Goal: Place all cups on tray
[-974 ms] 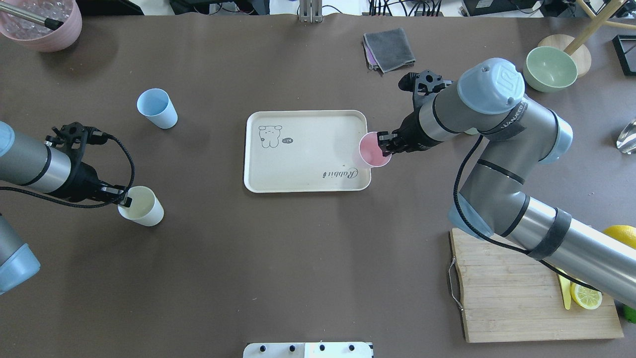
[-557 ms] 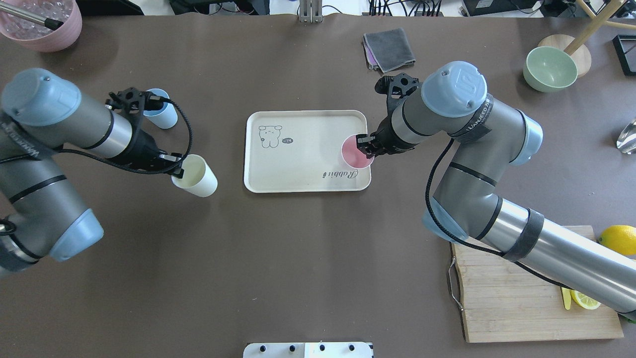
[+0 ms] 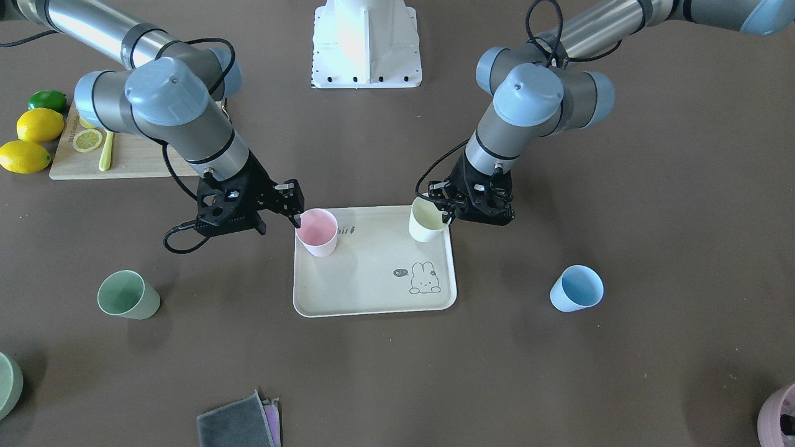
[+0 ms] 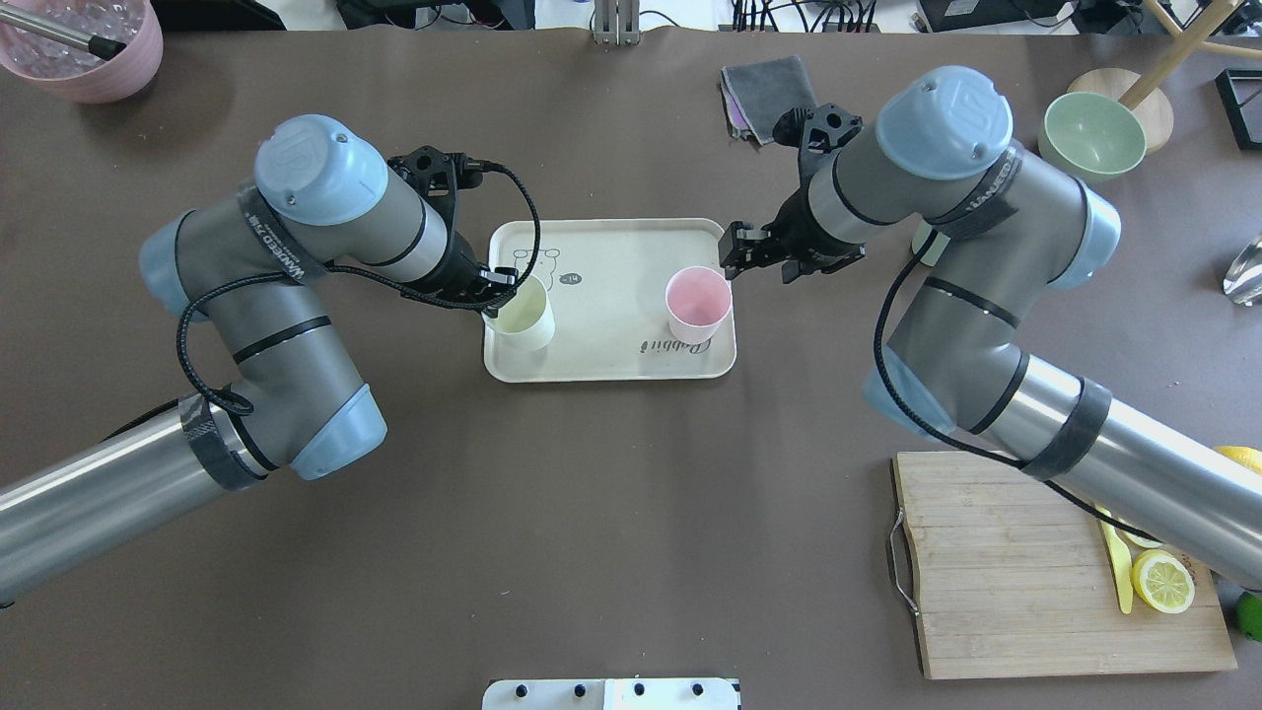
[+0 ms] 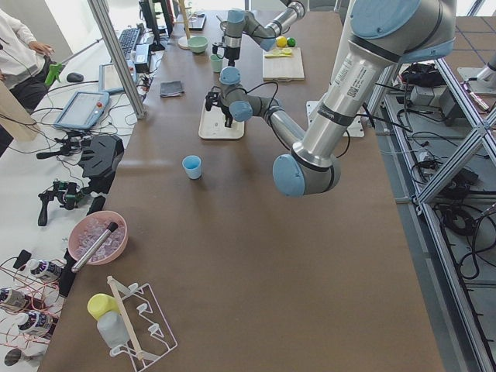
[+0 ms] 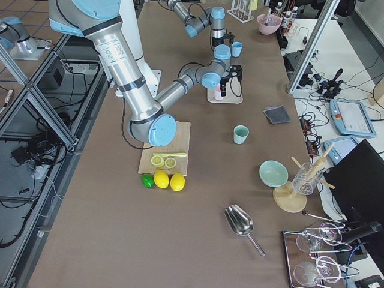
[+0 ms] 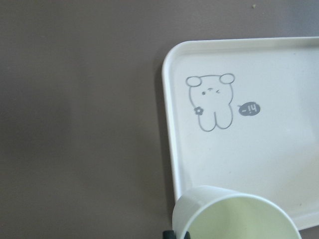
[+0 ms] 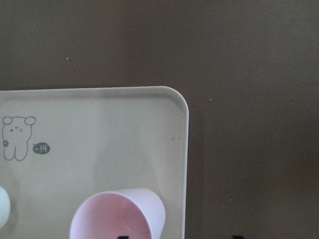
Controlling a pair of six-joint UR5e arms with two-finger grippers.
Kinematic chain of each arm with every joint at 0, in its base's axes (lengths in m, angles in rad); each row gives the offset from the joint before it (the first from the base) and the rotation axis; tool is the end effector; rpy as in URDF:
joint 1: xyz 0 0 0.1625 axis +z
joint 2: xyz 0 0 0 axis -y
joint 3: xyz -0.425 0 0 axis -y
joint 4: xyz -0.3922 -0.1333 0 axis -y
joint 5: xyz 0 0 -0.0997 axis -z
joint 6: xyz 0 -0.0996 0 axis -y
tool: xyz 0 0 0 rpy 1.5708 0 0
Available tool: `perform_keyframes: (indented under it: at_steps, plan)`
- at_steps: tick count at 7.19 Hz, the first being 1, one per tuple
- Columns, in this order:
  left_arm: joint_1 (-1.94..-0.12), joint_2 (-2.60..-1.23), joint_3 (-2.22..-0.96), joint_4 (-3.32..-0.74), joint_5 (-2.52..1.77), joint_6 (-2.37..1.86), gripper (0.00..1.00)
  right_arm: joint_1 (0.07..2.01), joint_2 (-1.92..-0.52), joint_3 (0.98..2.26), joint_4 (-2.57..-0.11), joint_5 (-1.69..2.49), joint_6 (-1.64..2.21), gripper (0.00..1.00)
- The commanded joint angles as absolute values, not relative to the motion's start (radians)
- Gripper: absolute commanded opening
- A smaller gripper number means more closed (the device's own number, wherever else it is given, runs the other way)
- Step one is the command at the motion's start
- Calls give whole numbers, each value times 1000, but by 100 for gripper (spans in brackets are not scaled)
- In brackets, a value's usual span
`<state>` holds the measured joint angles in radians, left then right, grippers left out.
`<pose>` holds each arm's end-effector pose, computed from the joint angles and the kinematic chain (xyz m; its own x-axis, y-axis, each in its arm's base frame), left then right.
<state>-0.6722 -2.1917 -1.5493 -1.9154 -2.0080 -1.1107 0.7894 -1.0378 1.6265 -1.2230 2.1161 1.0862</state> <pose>0.4930 -0.5088 0.2591 0.5426 0.0823 -0.8360 0.0613 0.9887 0.1371 -0.4138 -0.5330 0.2809 0.5150 -0.0464 0.8559 -0.0823 0.9912 0.1033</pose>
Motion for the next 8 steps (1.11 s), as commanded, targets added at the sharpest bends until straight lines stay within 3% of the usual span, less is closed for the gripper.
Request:
perform_keyframes:
  at_steps: [1,4,6,8]
  plan:
    - [-663,-2210,-1520,-1924,-1985,-1117,97,947,-1130,1617,-1223,2227,919,100]
    - [-750,-2203,-1552,-1905,-2049,-1045,98,1054,-1143,1456,-1215,2244,778,100]
    - [-831,-2180,-1551,-1890,-2097,-985,98,1066,-1157,1421,-1215,2240,770,99]
    - [-841,-2180,-1552,-1887,-2097,-983,98,1062,-1160,1381,-1213,2235,770,80]
